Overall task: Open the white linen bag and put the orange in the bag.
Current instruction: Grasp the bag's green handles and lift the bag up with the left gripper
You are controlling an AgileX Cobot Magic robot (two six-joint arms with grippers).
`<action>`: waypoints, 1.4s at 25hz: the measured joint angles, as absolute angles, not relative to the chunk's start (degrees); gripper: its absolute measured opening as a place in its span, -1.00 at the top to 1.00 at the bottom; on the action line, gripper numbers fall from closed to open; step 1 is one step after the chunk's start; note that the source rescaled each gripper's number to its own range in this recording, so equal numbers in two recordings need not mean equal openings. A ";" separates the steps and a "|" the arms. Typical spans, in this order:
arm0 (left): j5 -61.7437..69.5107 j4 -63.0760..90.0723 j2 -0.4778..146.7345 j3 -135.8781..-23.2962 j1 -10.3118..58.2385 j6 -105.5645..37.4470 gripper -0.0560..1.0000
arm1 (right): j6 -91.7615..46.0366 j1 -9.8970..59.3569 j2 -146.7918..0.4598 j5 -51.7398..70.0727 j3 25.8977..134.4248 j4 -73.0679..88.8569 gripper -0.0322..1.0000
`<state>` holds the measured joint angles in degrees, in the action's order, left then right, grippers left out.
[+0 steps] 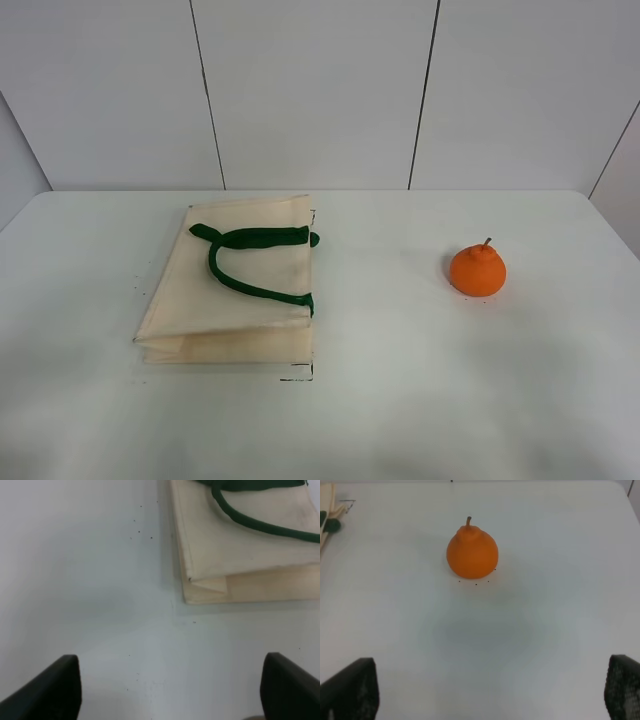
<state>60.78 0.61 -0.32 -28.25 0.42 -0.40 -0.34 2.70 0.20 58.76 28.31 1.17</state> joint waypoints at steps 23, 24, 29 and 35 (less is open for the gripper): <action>61.56 0.61 39.91 -48.91 0.42 -0.40 -1.00 | -0.34 2.70 0.20 58.76 28.31 1.17 -1.00; 61.48 0.61 45.15 -50.73 0.42 -0.40 -1.00 | -0.34 2.70 0.20 58.76 28.31 1.17 -1.00; 59.27 0.61 65.93 -61.70 0.42 -0.40 -1.00 | -0.34 2.70 0.20 58.76 28.31 1.17 -1.00; 55.35 0.61 88.77 -75.06 0.42 0.50 -1.00 | -0.34 2.70 0.20 58.76 28.31 1.17 -1.00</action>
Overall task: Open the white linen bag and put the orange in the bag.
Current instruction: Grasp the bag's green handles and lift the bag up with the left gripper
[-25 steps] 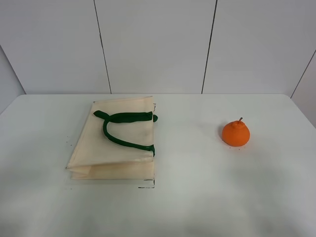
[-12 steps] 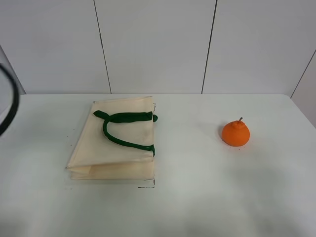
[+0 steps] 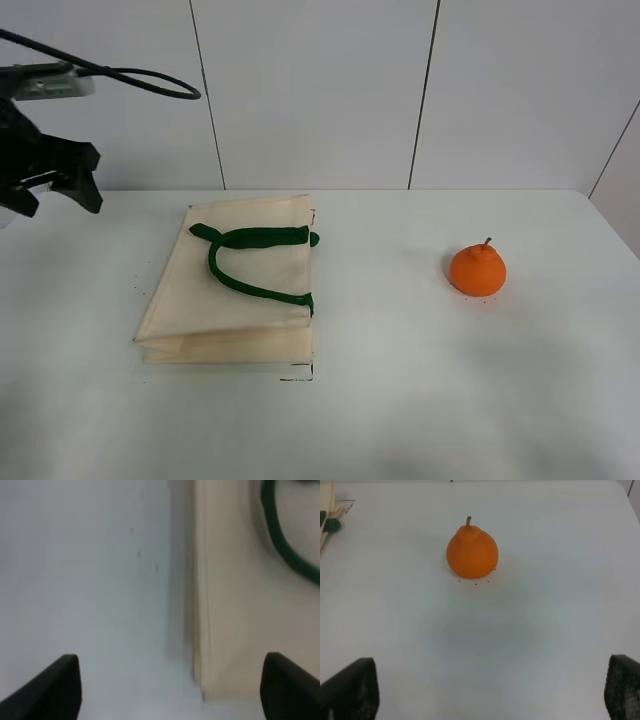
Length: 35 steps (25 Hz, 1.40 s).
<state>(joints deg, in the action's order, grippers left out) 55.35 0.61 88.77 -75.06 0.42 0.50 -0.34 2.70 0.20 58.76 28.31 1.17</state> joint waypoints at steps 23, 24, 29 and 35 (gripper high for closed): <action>47.86 0.79 125.38 -94.66 16.44 19.36 -1.00 | -0.34 2.70 0.20 58.76 28.31 1.17 -1.00; 46.80 0.79 126.31 -94.66 16.44 19.50 -1.00 | -0.34 2.70 0.20 58.76 28.31 1.17 -1.00; 42.41 0.50 130.06 -94.66 16.51 19.62 -1.00 | -0.34 2.70 0.20 58.76 28.31 1.17 -1.00; 41.47 0.00 131.63 -94.66 16.51 20.62 -0.84 | -0.34 2.70 0.20 58.76 28.31 1.17 -1.00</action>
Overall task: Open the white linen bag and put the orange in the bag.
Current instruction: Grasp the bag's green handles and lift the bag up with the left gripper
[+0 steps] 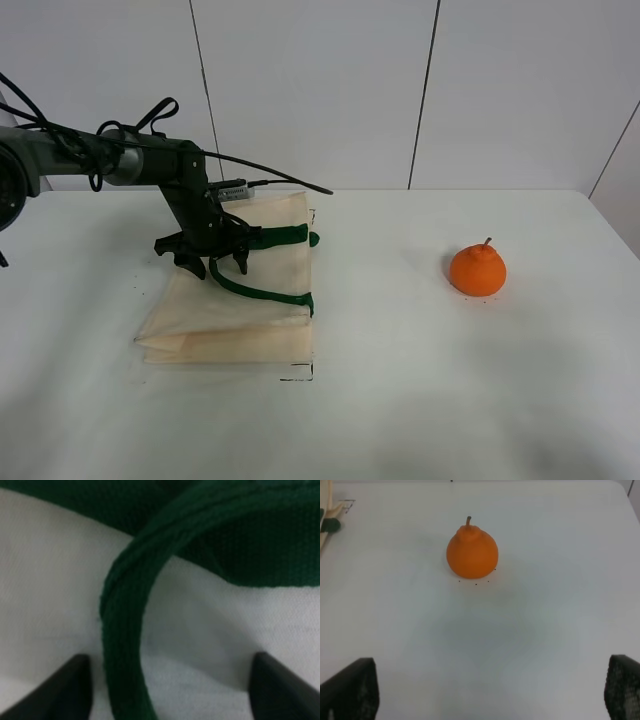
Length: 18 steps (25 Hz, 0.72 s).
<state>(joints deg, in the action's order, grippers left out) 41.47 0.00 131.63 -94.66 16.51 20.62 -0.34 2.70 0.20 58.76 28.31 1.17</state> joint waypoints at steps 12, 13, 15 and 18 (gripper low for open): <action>45.90 -1.33 131.74 -96.51 16.51 21.17 0.89 | -0.34 2.70 0.20 58.76 28.31 1.17 -1.00; 47.09 -1.49 131.56 -97.34 16.51 21.21 0.89 | -0.34 2.70 0.20 58.76 28.31 1.17 -1.00; 49.36 -1.73 130.60 -99.08 16.51 21.21 0.89 | -0.34 2.70 0.20 58.76 28.31 1.17 -1.00; 53.01 -1.77 127.46 -102.91 16.62 20.31 0.89 | -0.34 2.70 0.20 58.76 28.31 1.17 -1.00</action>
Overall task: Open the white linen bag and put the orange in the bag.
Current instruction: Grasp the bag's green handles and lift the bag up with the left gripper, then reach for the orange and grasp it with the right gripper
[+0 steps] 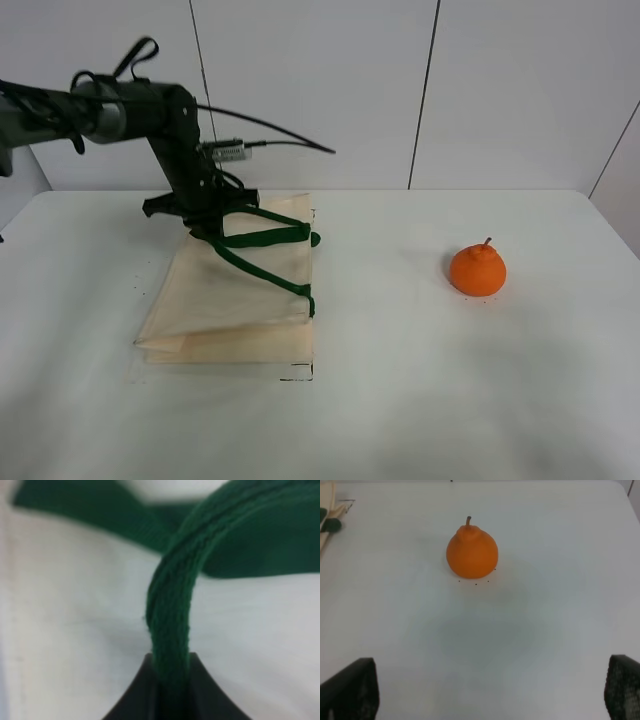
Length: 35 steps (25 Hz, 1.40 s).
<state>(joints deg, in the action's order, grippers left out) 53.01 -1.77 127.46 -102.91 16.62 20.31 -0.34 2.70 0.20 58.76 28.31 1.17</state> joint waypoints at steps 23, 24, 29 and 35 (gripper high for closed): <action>68.17 -1.67 110.50 -125.31 18.42 12.65 0.89 | -0.34 2.70 -29.81 49.28 34.54 1.65 -1.00; 68.17 -1.56 110.25 -125.31 18.42 12.59 0.89 | -0.34 2.70 -35.25 47.69 36.02 1.98 -1.00; 68.22 -1.13 108.58 -125.31 18.42 12.59 0.89 | -1.35 2.70 -62.01 43.54 48.62 3.37 -1.00; 68.22 -0.87 108.01 -125.31 18.42 12.47 0.89 | -3.60 2.70 -90.72 46.88 69.33 4.18 -1.00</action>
